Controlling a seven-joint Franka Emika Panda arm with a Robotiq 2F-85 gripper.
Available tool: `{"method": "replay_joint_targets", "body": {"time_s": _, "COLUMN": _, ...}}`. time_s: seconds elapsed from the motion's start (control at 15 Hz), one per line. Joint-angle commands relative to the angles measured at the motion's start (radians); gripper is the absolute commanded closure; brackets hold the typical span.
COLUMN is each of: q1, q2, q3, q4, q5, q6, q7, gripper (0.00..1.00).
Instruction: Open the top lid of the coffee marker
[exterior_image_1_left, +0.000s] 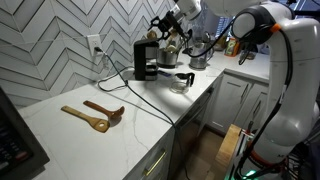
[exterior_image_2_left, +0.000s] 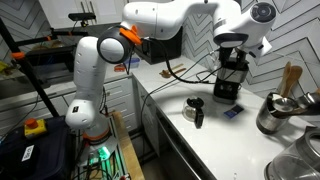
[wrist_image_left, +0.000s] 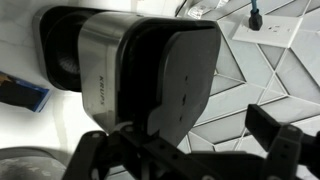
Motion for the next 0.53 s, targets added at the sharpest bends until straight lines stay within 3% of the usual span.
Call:
{"method": "replay_joint_targets", "body": {"time_s": 0.0, "q1": 0.007, "q2": 0.027, "q3": 0.015, "q4": 0.068, "q5": -0.026, "q6": -0.024, "q7": 0.043, "gripper": 0.0}}
{"method": "replay_joint_targets", "body": {"time_s": 0.47, "q1": 0.03, "q2": 0.081, "q3": 0.036, "q4": 0.201, "q5": -0.116, "q6": -0.06, "q7": 0.066, "gripper": 0.0}}
